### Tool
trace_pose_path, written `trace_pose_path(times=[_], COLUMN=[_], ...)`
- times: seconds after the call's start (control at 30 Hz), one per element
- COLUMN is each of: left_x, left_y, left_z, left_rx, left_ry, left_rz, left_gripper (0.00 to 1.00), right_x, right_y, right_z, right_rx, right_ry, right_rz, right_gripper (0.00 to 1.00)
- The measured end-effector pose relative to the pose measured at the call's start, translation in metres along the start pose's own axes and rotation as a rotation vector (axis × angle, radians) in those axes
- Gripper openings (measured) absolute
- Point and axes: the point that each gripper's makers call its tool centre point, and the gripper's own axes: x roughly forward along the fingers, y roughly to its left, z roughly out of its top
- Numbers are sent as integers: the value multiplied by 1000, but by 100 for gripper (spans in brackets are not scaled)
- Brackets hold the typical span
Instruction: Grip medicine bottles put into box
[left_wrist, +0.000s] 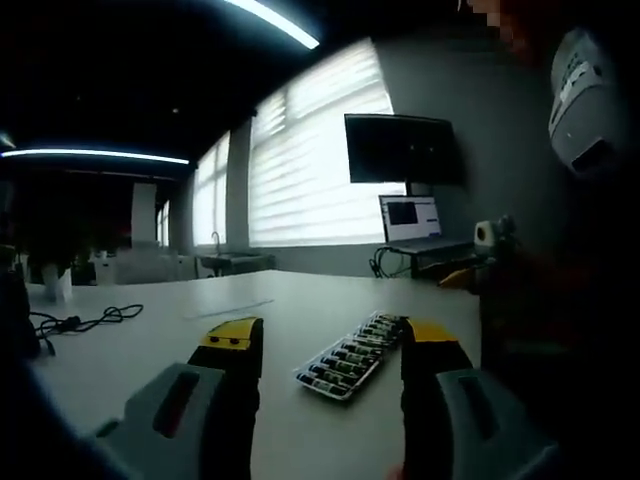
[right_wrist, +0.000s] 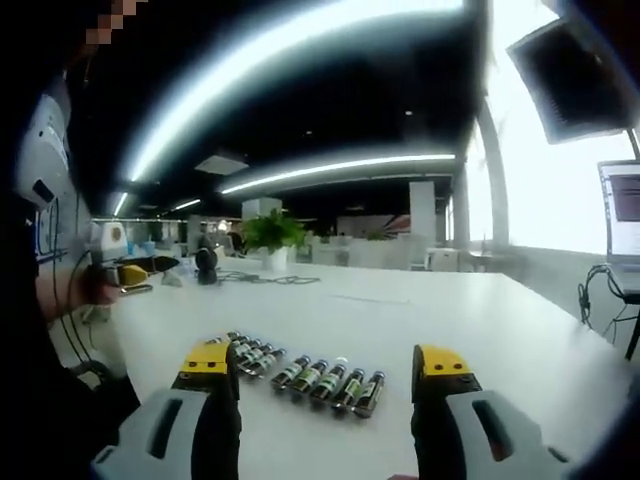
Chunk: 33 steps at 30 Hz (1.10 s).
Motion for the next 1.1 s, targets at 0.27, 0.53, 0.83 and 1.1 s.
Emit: trace_pose_path(times=[0.27, 0.53, 0.83, 1.1], left_x=[3, 4, 7, 7], left_y=[-1, 0, -1, 0], left_z=[-7, -3, -2, -7], left_rx=[-8, -9, -5, -13], left_ry=[9, 3, 6, 13], left_rz=[-4, -8, -21, -22], left_gripper=[48, 48, 48, 48], right_x=[-2, 0, -1, -2], right_y=[-4, -2, -4, -4], right_z=[2, 2, 5, -1], right_rx=[8, 3, -2, -5], right_ry=[0, 6, 8, 25], right_rz=[-8, -5, -11, -16], right_gripper=[65, 65, 65, 65])
